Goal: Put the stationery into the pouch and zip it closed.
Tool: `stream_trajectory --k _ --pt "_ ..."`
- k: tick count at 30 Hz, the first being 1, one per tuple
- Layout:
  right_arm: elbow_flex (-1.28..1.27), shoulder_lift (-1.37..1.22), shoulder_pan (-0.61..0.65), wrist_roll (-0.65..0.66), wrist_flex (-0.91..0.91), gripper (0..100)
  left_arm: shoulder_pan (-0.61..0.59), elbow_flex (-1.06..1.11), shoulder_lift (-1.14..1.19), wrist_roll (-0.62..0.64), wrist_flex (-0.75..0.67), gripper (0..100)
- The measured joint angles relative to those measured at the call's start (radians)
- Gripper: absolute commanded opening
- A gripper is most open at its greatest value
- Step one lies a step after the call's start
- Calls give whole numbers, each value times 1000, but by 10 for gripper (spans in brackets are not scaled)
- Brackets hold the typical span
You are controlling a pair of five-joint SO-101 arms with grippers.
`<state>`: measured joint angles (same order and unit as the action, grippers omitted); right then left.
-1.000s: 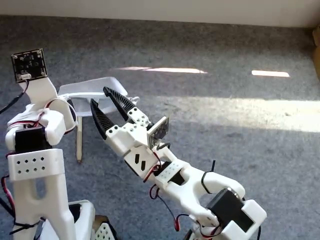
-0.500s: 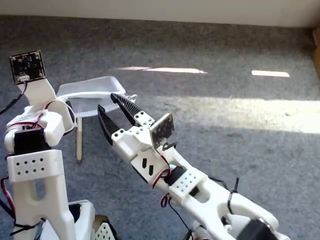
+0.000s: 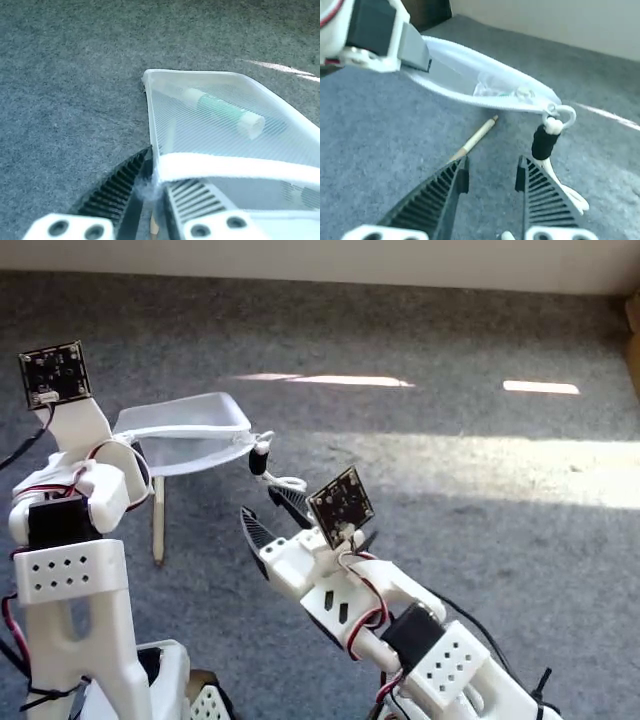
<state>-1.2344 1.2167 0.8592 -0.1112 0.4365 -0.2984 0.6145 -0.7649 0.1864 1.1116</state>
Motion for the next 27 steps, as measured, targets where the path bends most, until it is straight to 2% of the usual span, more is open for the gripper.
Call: stream_trajectory --k 9,13,20,27 --pt "0 61 0 0 259 152 0 0 0 0 0 7" --pt "0 61 0 86 313 152 0 0 0 0 0 7" --pt "0 49 0 118 347 152 0 0 0 0 0 7" --pt "2 -196 2 120 347 152 0 0 0 0 0 7"
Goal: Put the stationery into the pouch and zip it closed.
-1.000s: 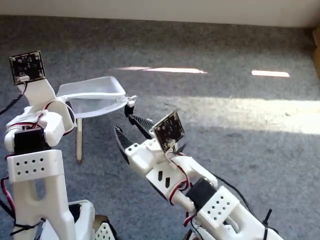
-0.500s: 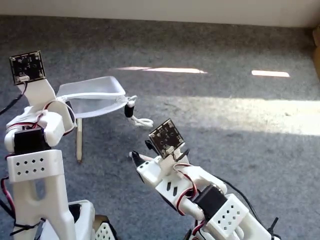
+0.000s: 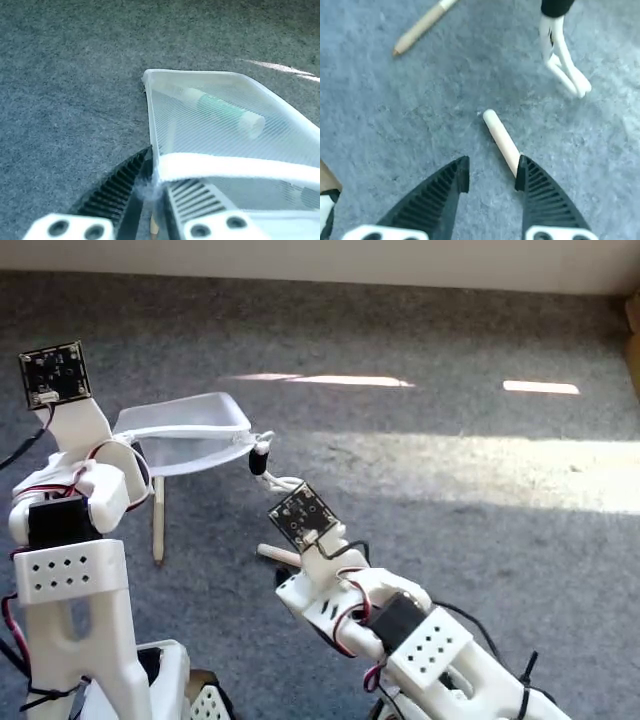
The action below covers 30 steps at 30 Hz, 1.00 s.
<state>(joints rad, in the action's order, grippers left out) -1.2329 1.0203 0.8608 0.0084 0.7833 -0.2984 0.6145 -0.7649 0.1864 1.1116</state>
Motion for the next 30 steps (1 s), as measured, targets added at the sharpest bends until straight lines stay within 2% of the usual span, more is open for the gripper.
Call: stream_trajectory --k 7,16,30 --pt "38 -175 0 3 -8 152 0 0 0 0 0 7" --pt "38 -388 0 3 -206 152 0 0 0 0 0 7" --pt "141 -635 -41 3 -222 149 0 0 0 0 0 7"
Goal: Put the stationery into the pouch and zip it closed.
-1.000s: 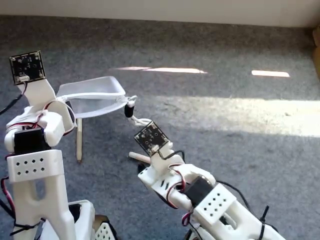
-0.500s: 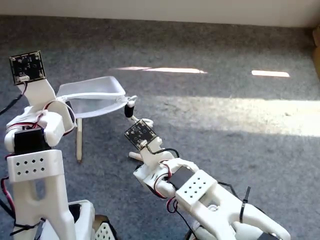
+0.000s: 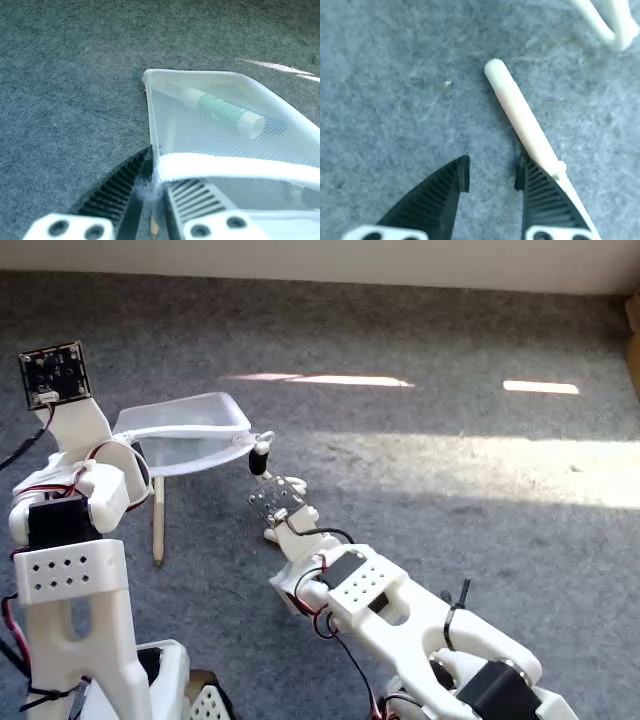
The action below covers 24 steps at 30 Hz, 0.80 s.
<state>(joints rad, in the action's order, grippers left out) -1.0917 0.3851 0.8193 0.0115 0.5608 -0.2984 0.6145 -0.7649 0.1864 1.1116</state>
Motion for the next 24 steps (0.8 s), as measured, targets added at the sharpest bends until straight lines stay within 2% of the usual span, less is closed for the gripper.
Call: stream_trajectory --k 7,15,19,24 --pt "0 6 0 0 0 149 0 0 0 0 0 7" --pt "0 229 -25 0 0 152 0 0 0 0 0 7" --pt "0 232 -41 46 0 152 0 0 0 0 0 7" --pt "0 126 -43 110 -87 152 0 0 0 0 0 7"
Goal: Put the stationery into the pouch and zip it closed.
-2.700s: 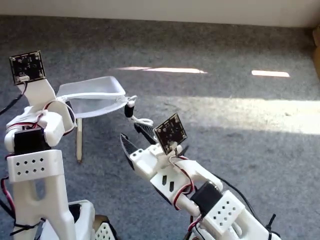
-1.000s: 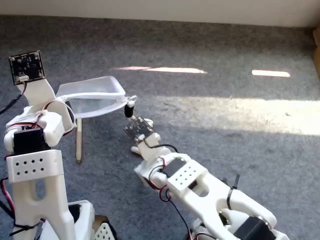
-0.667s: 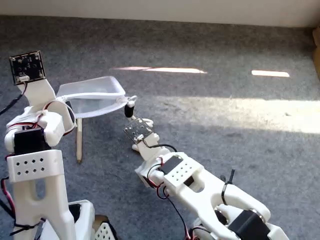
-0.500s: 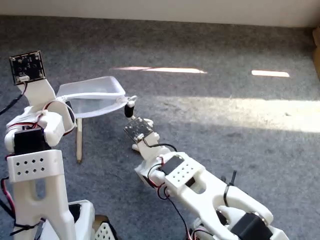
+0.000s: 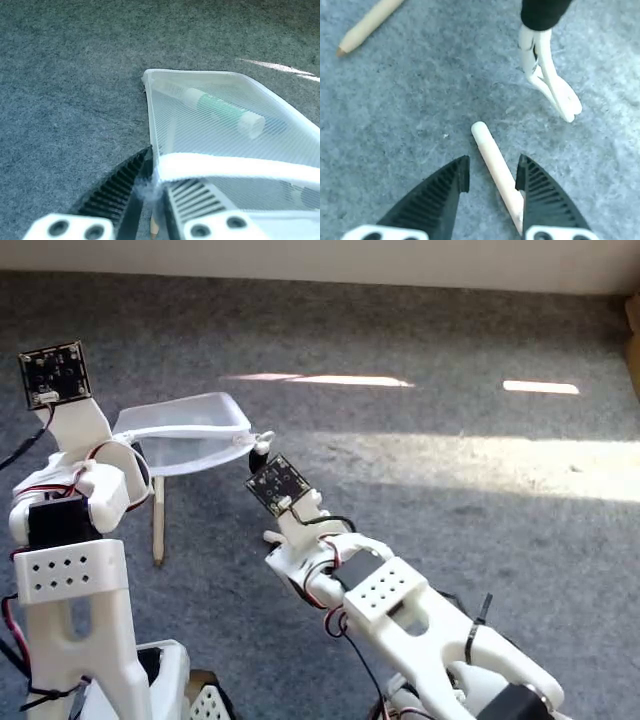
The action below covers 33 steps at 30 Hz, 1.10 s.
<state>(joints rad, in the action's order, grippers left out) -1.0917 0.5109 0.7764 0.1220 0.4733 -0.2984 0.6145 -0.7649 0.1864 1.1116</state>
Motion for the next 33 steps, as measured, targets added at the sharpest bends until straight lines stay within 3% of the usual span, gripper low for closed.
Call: stream_trajectory --k 11,18,24,33 --pt "14 -218 0 8 -35 143 0 0 0 0 0 7" --pt "17 -224 -6 9 -44 5 0 23 -12 0 -12 8" --pt "17 -224 -6 9 -43 5 0 23 -6 0 -18 8" --pt "106 -226 -5 9 212 5 0 23 -6 0 -18 8"
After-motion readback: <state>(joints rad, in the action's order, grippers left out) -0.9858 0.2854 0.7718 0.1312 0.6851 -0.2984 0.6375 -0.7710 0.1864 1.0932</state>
